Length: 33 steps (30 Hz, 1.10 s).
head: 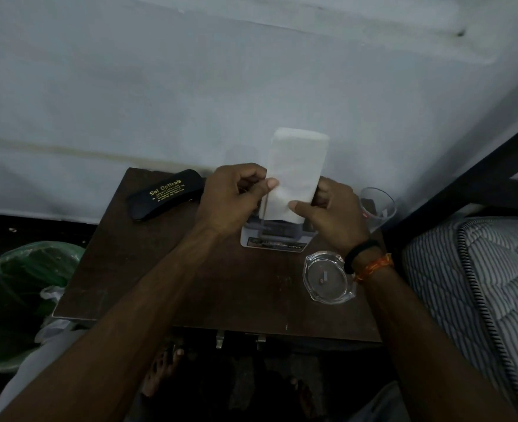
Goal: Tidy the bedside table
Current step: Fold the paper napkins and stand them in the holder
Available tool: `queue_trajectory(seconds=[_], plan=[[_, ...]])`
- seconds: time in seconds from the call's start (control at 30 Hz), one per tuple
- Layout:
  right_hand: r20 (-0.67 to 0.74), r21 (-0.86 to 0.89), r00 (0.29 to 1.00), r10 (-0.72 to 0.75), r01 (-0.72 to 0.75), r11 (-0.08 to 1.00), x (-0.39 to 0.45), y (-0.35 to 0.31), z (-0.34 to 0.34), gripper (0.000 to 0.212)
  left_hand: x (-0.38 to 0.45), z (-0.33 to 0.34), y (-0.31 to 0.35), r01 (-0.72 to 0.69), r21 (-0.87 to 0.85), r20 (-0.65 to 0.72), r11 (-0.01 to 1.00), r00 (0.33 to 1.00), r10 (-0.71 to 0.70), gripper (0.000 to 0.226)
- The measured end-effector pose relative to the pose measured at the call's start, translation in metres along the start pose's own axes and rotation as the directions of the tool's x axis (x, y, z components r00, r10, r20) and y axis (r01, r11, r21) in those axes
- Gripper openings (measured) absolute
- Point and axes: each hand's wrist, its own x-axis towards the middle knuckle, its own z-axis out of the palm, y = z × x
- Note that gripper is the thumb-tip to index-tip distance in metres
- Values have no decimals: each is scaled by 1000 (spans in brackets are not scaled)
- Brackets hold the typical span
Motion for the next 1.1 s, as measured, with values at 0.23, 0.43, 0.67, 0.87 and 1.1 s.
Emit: queue_trajectory(seconds=[0.23,0.43,0.67,0.87,1.1], plan=[[-110,-90,994,-26,16,996,9,10,5,32,7,11,0,-18,75,-5,997,1000,19,19],[-95,-96,995,20,-29,995,16,19,8,28,10,12,-15,-41,339,62,940,998,21,21],[-95,-133,994,57,-70,989,15,20,6,26,7,20,-10,64,211,16,975,998,-69,11],[-114,-268,993,12,-42,963,15,19,11,26,7,26,-9,107,197,-38,974,994,-101,8],[-109,-448,992,-59,4,894,16,29,19,28,6,30,-20,86,346,-2,934,996,-91,13]])
